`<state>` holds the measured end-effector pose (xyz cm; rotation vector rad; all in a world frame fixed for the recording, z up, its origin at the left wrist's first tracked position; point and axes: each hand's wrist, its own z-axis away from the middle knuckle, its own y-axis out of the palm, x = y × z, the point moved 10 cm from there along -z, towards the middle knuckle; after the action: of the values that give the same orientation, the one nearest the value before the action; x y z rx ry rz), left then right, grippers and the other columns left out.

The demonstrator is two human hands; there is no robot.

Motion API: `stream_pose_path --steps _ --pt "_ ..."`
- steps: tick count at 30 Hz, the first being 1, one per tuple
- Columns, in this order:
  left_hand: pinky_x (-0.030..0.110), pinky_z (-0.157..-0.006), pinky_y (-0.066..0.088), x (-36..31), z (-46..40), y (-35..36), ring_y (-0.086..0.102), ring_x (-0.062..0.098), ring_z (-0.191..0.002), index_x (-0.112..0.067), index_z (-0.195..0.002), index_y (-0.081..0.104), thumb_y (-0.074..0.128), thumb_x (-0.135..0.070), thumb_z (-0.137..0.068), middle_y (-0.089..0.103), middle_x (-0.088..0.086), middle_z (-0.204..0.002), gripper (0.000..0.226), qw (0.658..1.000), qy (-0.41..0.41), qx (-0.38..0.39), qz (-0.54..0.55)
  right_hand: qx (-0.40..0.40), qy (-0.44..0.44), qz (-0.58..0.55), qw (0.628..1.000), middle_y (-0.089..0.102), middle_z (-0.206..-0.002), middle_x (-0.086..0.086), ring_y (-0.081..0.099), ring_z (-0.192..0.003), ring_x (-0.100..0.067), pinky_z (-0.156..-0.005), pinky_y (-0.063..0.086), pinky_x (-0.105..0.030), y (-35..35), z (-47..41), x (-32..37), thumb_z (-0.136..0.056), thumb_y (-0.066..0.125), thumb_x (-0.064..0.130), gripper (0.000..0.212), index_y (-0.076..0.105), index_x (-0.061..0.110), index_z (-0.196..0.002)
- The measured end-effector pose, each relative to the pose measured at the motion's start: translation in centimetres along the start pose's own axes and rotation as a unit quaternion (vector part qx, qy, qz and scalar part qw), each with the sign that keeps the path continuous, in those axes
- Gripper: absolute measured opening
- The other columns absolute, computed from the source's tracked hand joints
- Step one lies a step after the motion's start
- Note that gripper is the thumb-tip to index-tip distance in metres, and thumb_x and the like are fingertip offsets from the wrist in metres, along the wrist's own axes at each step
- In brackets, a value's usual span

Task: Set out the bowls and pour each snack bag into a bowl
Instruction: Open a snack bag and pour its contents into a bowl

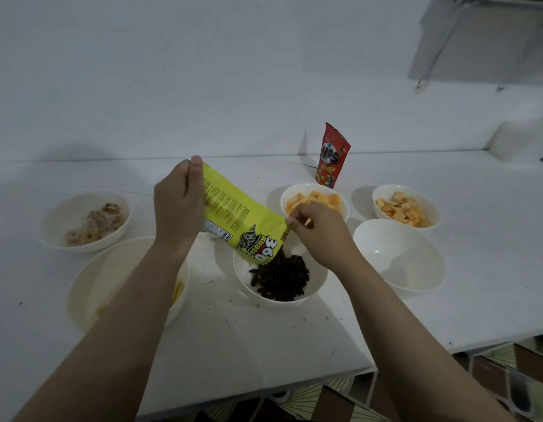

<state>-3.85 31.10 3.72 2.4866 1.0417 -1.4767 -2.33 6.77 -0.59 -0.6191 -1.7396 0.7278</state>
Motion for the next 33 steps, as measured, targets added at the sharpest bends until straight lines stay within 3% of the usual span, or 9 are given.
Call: stream_pose_path --steps 4,10,16,23,28,33 --pt "0.034 -0.053 0.025 -0.4 -0.2 -0.2 0.026 0.011 -0.053 -0.021 -0.063 0.026 0.039 -0.033 -0.104 0.026 -0.002 -0.056 0.045 1.0 0.011 0.001 -0.01 -0.003 0.003 -0.019 1.0 0.059 -0.083 0.003 0.049 -0.075 -0.012 -0.07 0.036 -0.028 0.4 0.1 0.1 -0.096 0.059 0.019 0.018 0.058 0.018 -0.078" --pt "0.026 -0.05 0.023 -1.2 -0.2 -0.1 0.026 0.011 -0.052 -0.01 -0.065 0.032 0.038 -0.031 -0.105 0.027 -0.001 -0.055 0.045 0.999 0.034 0.01 -0.01 -0.001 0.011 -0.029 1.0 0.06 -0.09 0.0 0.049 -0.078 -0.013 -0.071 0.036 -0.027 0.2 0.2 -0.1 -0.097 0.057 0.018 0.017 0.056 0.019 -0.08" --pt "0.029 -0.05 0.024 -1.4 -0.3 -0.2 0.027 0.011 -0.05 -0.01 -0.065 0.033 0.037 -0.032 -0.105 0.028 -0.001 -0.053 0.046 0.999 0.039 0.009 -0.02 0.001 0.003 -0.008 1.0 0.062 -0.082 0.009 0.051 -0.072 -0.005 -0.066 0.04 -0.023 -0.4 0.3 0.2 -0.095 0.06 0.021 0.015 0.063 0.02 -0.081" --pt "0.033 -0.052 0.024 -1.5 -0.2 -0.1 0.025 0.012 -0.05 -0.021 -0.063 0.028 0.036 -0.032 -0.105 0.026 -0.003 -0.054 0.045 0.999 0.035 0.009 -0.014 0.028 0.014 0.0 1.0 0.066 -0.08 0.006 0.061 -0.076 -0.016 -0.072 0.046 -0.031 -0.5 0.1 0.0 -0.095 0.06 0.025 0.016 0.068 0.014 -0.087" --pt "0.027 -0.05 0.023 -2.1 -0.4 0.1 0.027 0.012 -0.051 -0.016 -0.064 0.03 0.036 -0.031 -0.105 0.027 -0.002 -0.053 0.044 0.998 0.052 0.022 -0.036 0.032 0.007 0.006 0.999 0.068 -0.081 0.005 0.06 -0.076 -0.016 -0.074 0.049 -0.033 -0.6 0.5 0.0 -0.094 0.06 0.025 0.015 0.069 0.017 -0.086" --pt "0.031 -0.05 0.026 -2.7 -0.3 0.6 0.028 0.015 -0.049 -0.011 -0.065 0.032 0.036 -0.031 -0.105 0.03 0.0 -0.053 0.045 0.996 0.067 0.036 -0.049 0.047 0.015 0.013 0.999 0.068 -0.083 0.007 0.064 -0.077 -0.016 -0.076 0.053 -0.035 -0.5 0.9 -0.5 -0.096 0.058 0.026 0.013 0.067 0.02 -0.089"
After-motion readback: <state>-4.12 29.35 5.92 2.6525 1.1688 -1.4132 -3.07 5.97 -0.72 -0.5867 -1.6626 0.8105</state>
